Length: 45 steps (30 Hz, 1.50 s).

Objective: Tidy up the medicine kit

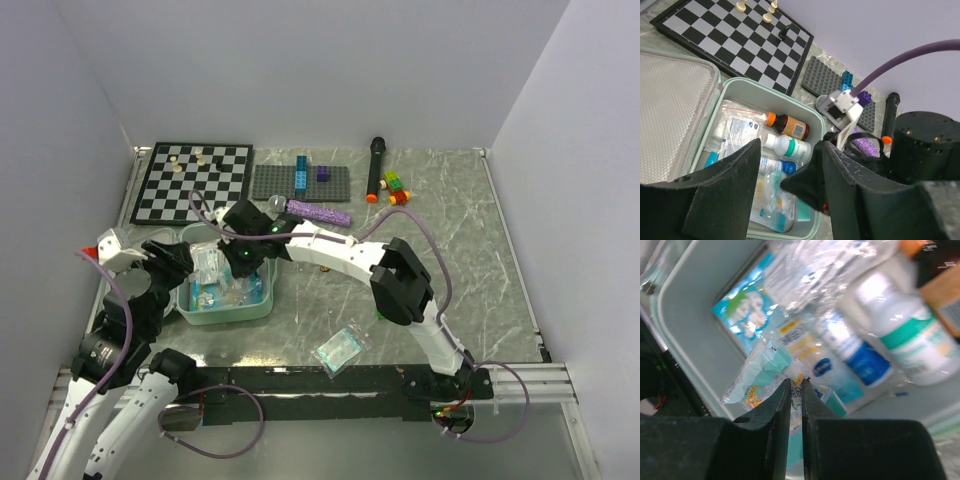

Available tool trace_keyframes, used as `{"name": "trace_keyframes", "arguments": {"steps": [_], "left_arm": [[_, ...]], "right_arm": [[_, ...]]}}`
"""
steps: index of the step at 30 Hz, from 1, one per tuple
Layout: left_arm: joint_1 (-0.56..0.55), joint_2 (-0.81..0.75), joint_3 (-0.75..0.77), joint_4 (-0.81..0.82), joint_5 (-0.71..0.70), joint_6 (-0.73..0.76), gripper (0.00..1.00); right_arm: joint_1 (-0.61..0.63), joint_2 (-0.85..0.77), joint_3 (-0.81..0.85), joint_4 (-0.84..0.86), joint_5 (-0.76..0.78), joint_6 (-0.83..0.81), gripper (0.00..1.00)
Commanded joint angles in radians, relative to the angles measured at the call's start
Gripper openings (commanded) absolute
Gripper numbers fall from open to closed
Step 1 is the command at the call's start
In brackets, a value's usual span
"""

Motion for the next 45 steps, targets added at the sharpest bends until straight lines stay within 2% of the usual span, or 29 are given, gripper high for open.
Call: {"name": "trace_keyframes", "arguments": {"steps": [1, 9, 11, 14, 15, 22, 33, 38, 43, 45], "left_arm": [[-0.003, -0.009, 0.010, -0.005, -0.023, 0.001, 0.58], [-0.001, -0.009, -0.001, -0.001, -0.020, -0.007, 0.58], [-0.003, -0.012, -0.005, -0.003, -0.020, -0.007, 0.58], [-0.003, -0.017, -0.008, -0.006, -0.020, -0.008, 0.58], [-0.003, -0.020, -0.008, -0.008, -0.021, -0.008, 0.58], [-0.003, -0.021, -0.010, -0.008, -0.020, -0.013, 0.58], [-0.003, -0.030, -0.010, -0.003, -0.023, -0.014, 0.58], [-0.003, -0.027, -0.013, 0.003, -0.012, -0.019, 0.58], [-0.003, -0.024, -0.007, -0.006, -0.005, -0.022, 0.58], [-0.001, -0.026, -0.004, -0.014, -0.005, -0.022, 0.58]], "right_arm": [[0.045, 0.007, 0.055, 0.010, -0.066, -0.006, 0.10], [0.094, 0.027, 0.022, 0.065, -0.112, 0.042, 0.11], [0.097, 0.044, 0.032, 0.048, -0.116, 0.042, 0.20], [0.097, 0.035, 0.006, 0.065, -0.116, 0.051, 0.43], [0.097, 0.028, -0.003, 0.071, -0.104, 0.054, 0.46], [0.074, -0.043, -0.046, 0.111, -0.037, 0.076, 0.52], [0.066, -0.285, -0.299, 0.254, 0.048, 0.088, 0.56], [0.066, -0.267, -0.302, 0.226, 0.003, 0.091, 0.52], [0.069, -0.168, -0.204, 0.123, -0.066, 0.088, 0.45], [0.072, -0.140, -0.178, 0.093, -0.093, 0.084, 0.46]]}}
